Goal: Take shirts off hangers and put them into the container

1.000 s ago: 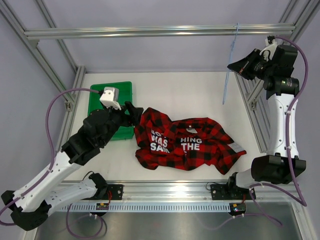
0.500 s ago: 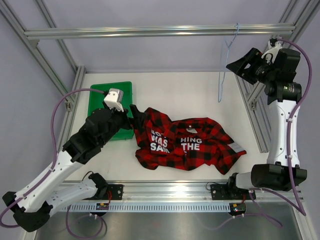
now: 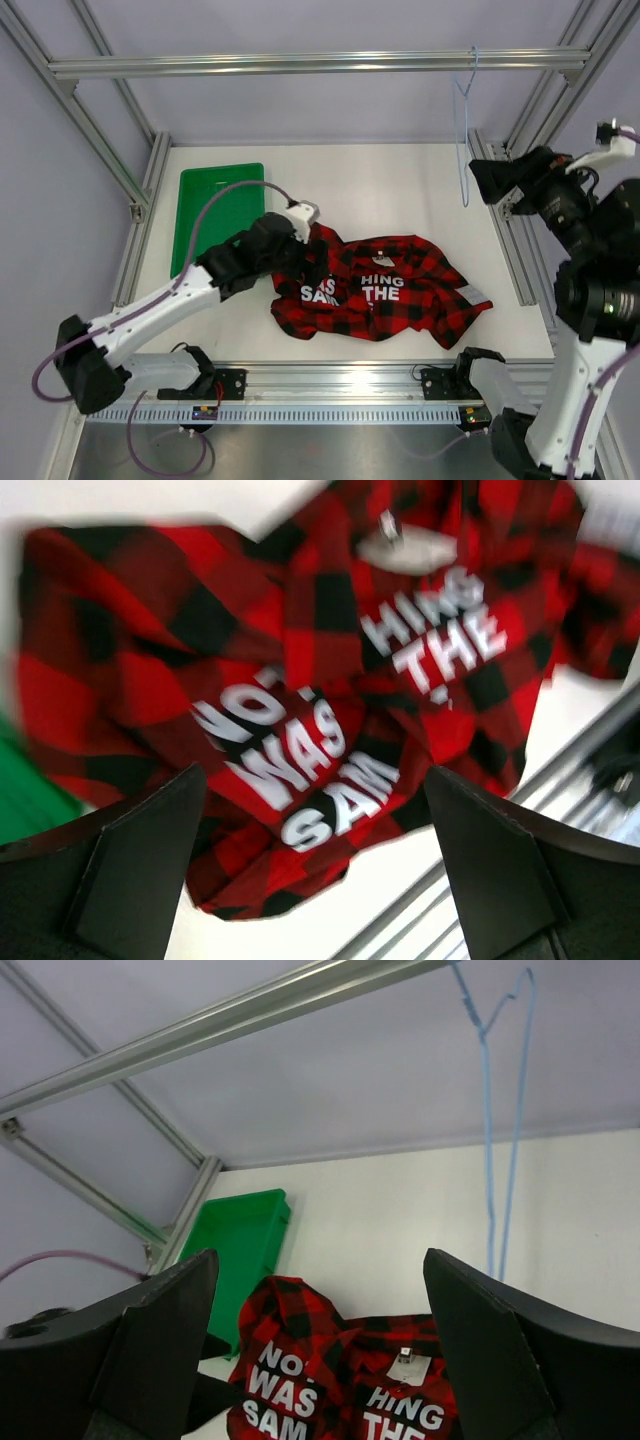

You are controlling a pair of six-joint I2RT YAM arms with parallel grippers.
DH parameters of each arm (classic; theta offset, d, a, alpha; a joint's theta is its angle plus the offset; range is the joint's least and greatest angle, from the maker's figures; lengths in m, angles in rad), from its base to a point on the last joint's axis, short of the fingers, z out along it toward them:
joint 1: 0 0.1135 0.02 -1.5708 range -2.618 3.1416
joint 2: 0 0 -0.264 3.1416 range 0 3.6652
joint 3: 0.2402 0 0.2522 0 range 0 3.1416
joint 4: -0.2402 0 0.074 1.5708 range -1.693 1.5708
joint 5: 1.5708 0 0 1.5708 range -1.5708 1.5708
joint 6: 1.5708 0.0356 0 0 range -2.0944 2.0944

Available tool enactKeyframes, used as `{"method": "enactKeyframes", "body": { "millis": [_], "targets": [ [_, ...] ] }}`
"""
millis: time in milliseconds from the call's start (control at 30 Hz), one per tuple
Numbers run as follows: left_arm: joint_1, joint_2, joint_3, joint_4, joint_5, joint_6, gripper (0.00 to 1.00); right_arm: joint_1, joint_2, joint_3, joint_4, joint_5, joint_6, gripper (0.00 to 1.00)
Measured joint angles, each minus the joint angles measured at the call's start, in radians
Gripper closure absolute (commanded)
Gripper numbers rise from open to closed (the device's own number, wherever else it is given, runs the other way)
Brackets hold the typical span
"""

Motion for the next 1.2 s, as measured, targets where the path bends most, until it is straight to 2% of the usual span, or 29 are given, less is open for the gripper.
{"method": "enactKeyframes", "body": {
  "millis": [133, 400, 600, 867, 1033, 1200],
  "targets": [
    [-0.132, 0.155, 0.026, -0.029, -0.014, 0.031, 0.04, 0.0, -0.152, -0.061, 0.005, -0.046, 0.008, 0.07],
    [-0.333, 0.348, 0.128, -0.05, -0.221, 0.041, 0.02, 0.0, -0.219, -0.172, -0.017, -0.055, 0.008, 0.07],
    [-0.338, 0.468, 0.134, 0.003, -0.26, 0.066, 0.02, 0.0, -0.284, -0.196, -0.042, -0.074, 0.008, 0.08],
    [-0.331, 0.632, 0.16, 0.08, -0.233, 0.114, 0.01, 0.0, -0.3, -0.196, -0.042, -0.091, 0.016, 0.08],
    [-0.317, 0.63, 0.139, 0.164, -0.162, 0.125, 0.01, 0.0, -0.3, -0.198, -0.04, -0.101, 0.016, 0.08],
    [-0.275, 0.628, 0.098, 0.242, 0.013, 0.114, 0.03, 0.001, -0.304, -0.2, -0.034, -0.105, 0.022, 0.08]
  ]
}}
